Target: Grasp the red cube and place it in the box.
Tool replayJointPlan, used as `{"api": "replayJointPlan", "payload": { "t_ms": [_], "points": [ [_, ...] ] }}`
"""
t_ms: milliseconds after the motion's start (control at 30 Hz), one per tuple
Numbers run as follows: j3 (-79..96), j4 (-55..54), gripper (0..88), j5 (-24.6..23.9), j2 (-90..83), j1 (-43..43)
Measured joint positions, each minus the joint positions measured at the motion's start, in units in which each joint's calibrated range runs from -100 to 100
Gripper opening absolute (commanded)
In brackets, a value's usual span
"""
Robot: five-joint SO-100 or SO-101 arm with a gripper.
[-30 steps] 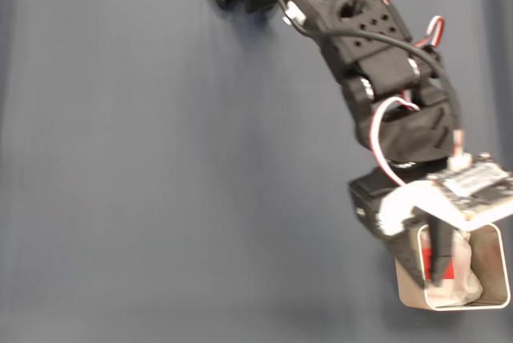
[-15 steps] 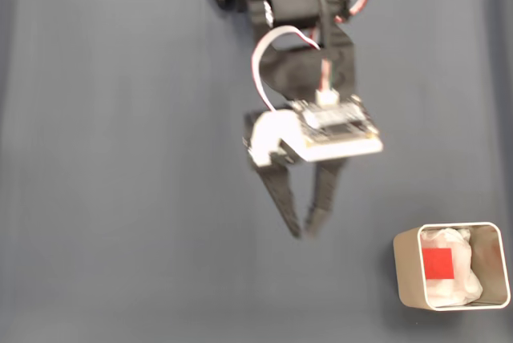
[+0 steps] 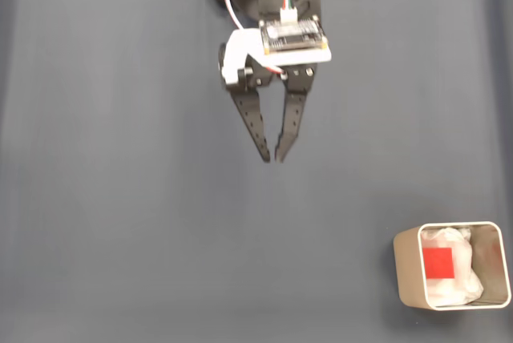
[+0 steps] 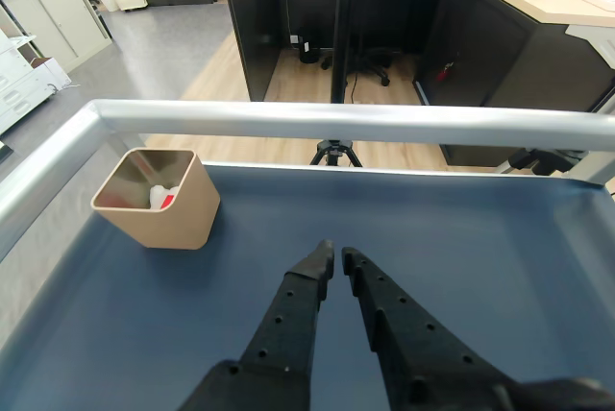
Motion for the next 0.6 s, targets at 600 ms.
{"api": "replayJointPlan", "payload": {
  "t_ms": [600],
  "points": [
    [37.5, 0.6, 0.0, 0.0, -31.3, 1.5]
  ]
}}
